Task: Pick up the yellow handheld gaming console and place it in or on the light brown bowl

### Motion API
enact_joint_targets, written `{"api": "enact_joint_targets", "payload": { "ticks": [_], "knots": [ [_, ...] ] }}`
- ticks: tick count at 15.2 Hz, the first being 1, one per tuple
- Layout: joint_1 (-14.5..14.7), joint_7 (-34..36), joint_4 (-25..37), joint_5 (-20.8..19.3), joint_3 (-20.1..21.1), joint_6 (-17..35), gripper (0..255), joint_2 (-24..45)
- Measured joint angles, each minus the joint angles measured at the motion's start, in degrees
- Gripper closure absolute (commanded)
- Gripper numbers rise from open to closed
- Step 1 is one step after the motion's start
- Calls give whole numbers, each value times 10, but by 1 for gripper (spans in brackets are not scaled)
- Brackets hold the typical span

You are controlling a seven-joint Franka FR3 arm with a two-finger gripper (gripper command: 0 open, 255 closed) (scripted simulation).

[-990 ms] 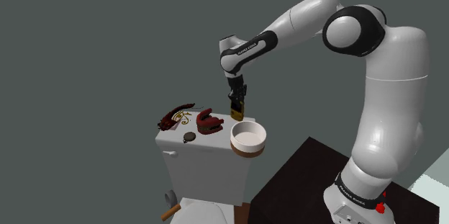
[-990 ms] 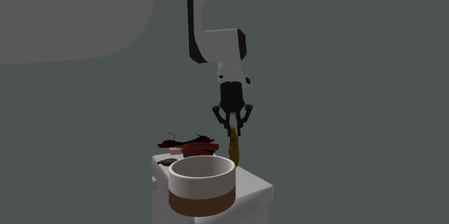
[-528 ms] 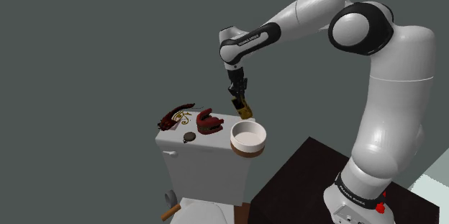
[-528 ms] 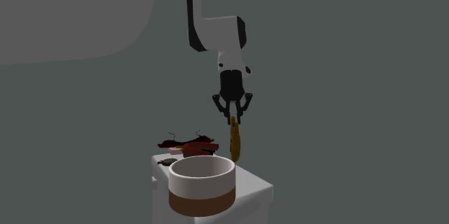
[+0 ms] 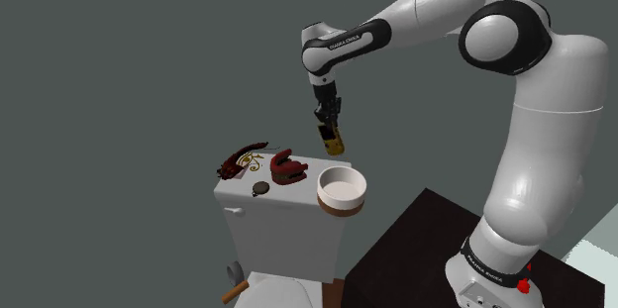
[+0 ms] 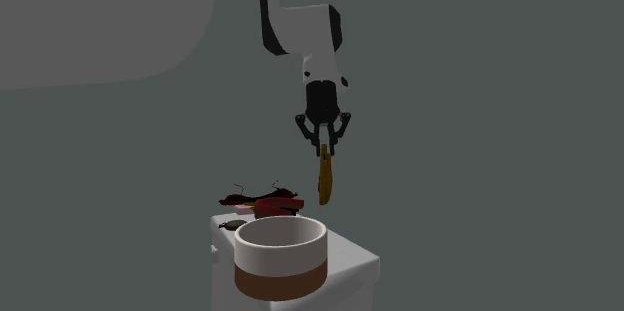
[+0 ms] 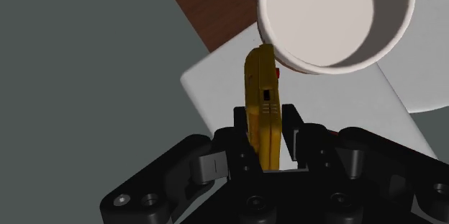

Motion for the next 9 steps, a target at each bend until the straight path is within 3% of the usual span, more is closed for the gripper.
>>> {"api": "enact_joint_targets", "payload": {
  "ticks": [4,9],
  "knots": [
    [0,0,8,2,1,-21,255,-14],
    [3,11,-94,19,9,-7,255,-112]
  ]
}}
